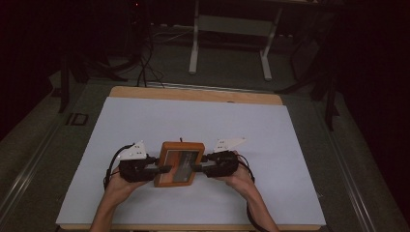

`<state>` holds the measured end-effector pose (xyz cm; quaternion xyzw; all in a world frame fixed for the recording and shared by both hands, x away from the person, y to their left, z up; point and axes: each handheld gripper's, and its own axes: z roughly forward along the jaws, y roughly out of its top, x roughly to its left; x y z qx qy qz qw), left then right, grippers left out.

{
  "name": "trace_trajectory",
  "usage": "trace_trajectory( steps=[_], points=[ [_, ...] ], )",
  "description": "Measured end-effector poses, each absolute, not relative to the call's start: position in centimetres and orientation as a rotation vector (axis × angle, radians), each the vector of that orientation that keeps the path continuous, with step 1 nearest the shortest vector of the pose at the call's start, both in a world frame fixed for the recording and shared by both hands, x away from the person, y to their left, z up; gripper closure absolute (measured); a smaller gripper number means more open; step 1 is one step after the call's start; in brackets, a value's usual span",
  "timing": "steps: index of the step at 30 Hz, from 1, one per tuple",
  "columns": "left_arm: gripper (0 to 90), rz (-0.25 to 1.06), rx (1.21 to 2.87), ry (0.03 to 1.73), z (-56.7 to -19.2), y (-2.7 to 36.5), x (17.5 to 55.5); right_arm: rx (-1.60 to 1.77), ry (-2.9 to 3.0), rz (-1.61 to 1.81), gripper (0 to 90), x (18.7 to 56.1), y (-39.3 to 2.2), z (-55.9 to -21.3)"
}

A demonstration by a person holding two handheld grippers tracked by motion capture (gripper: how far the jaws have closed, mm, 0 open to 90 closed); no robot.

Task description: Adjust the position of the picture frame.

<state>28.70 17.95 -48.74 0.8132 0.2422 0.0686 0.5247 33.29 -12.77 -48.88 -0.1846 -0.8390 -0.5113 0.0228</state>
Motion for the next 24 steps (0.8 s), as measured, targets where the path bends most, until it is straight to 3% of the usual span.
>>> trace_trajectory(
  steps=[8, 11, 20, 24],
  points=[
    [65.0, 0.12, 1.909, 0.642, -49.7, 18.8, 29.2, -0.619, -2.533, -1.627, 65.6, 33.8, -12.4, -49.3],
    [68.3, 0.055, 1.864, 0.638, -49.9, 18.8, 29.5, -0.642, -2.518, -1.638, 64.8, 33.8, -12.7, -49.2],
    [68.3, -0.005, 1.83, 0.651, -50.3, 16.1, 30.2, -0.721, -2.515, -1.645, 64.6, 33.6, -15.3, -48.7],
    [68.2, -0.092, 1.796, 0.659, -50.8, 14.4, 30.9, -0.81, -2.488, -1.641, 64.6, 33.1, -17.1, -48.5]
  ],
)
